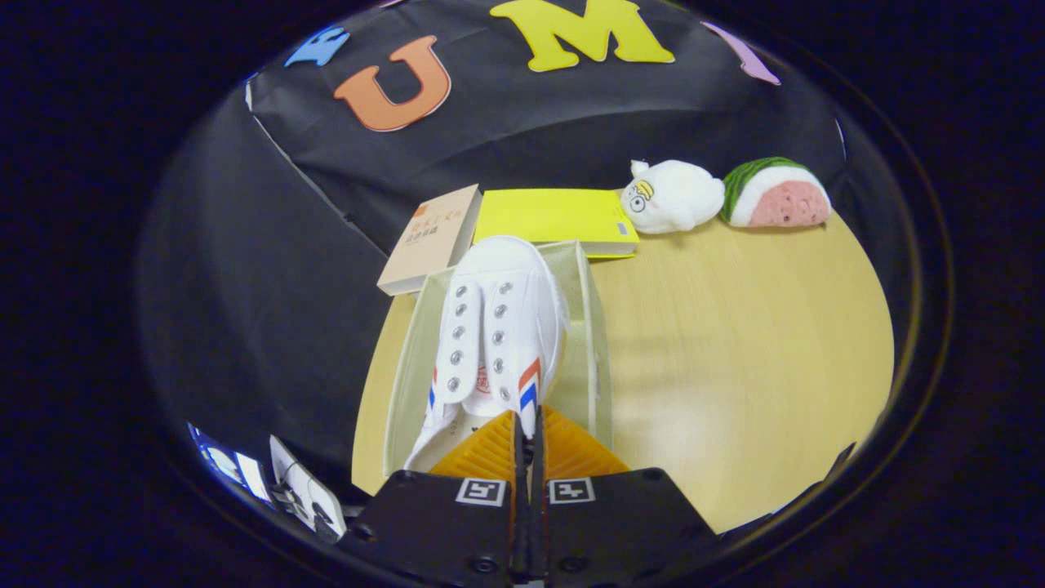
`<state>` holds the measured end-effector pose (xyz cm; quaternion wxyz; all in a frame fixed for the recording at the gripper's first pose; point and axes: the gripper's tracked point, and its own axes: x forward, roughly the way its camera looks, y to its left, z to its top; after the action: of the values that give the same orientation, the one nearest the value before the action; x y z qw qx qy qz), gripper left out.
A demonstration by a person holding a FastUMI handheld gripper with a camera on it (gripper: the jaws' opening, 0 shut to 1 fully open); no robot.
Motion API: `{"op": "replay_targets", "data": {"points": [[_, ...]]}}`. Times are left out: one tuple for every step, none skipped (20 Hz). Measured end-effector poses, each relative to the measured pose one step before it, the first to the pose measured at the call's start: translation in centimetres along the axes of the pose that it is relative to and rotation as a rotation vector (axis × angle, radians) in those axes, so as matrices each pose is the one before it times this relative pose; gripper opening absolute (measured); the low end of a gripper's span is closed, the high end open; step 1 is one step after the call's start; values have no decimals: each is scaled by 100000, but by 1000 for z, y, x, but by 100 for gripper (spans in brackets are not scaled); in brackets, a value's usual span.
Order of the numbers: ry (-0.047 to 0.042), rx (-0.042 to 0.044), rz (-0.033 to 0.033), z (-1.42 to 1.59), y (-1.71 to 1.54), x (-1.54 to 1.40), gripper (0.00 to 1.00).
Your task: Open the storage box then place both shoes into the box .Put the left shoe in first, then the right shoe, with the right side of both shoes facing outward in a uniform manner.
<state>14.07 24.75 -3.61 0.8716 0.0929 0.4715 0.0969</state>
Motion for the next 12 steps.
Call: {"op": "replay_targets", "data": {"points": [[-2869, 69, -2205, 178, 120, 582, 5], [-2162, -1007, -2635, -68, 66, 699, 5], [-2022, 632, -2063, 16, 123, 571, 5], [-1187, -874, -1783, -122, 105, 537, 6], [-1885, 12, -1857, 132, -33, 436, 6], [-1244, -3257, -1565, -22, -96, 368, 6], [-1005, -1517, -1255, -64, -194, 336, 5], [-226, -211, -223, -264, 85, 260, 6], [562, -1226, 84, -268, 68, 361, 5], [370, -1391, 312, -261, -97, 263, 6], [-436, -428, -1135, -48, -343, 247, 6], [-744, 863, -1490, -135, -479, 151, 6]]}}
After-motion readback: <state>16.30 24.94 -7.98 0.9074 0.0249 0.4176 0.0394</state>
